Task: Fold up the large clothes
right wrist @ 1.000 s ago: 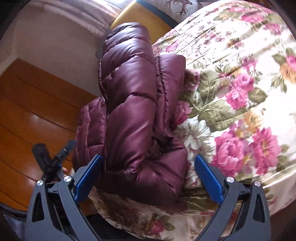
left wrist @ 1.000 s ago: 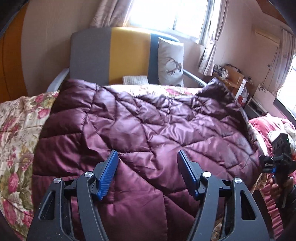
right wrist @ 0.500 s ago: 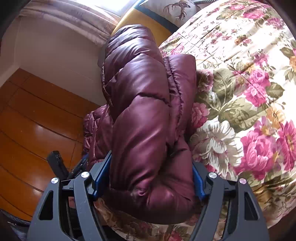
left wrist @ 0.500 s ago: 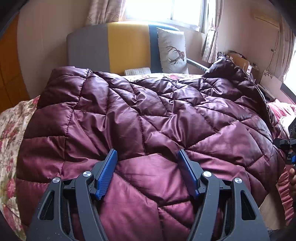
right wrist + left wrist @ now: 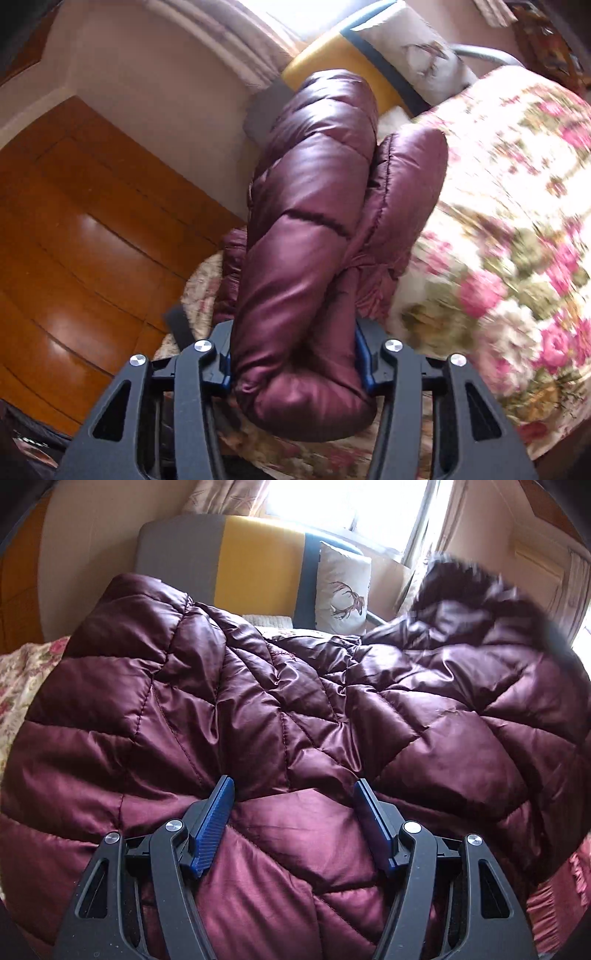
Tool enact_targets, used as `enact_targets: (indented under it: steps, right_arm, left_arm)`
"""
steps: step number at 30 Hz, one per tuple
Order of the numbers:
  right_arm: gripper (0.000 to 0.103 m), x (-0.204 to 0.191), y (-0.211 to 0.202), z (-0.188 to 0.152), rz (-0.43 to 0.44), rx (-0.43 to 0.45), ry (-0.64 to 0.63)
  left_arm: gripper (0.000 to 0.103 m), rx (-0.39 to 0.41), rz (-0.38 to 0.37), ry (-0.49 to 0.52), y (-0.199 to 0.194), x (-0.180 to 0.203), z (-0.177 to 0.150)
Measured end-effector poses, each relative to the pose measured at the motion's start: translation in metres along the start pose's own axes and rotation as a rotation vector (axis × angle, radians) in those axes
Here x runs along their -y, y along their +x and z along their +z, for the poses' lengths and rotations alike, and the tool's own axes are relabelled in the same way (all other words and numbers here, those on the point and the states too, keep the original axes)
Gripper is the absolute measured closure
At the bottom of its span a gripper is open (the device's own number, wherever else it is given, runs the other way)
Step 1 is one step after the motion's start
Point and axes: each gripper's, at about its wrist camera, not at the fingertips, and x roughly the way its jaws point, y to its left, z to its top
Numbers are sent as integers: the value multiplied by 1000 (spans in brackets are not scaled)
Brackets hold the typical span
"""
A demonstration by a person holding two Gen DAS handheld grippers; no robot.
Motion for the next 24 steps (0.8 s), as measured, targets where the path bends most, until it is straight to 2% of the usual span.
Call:
enact_targets:
  steps: [4,9,14,18,21,24]
  right_arm:
    - [61,-77,43,13,31,-58,-179]
    - [62,-152,117,-2,34,-171,-379]
    - [63,-181,142,-13,13,-199,-450]
    - [63,-198,137,-27,-39,-191,-512]
    - [64,-196,133,-28,-54,-184,-500]
    - [64,-185,136,-31,-83,-179,-476]
  left_arm:
    - [41,16,-40,-55,-3,-11,-2]
    - [45,54,-103,-132,-13,-29,-8]
    - [49,79,-185,-222,-24,-50,-17]
    - [52,73,-196,-228,-32,-54,-19]
    - [55,66,-192,-220,-53,-55,-24]
    - [60,89,-215,-263,-80,-70,-31]
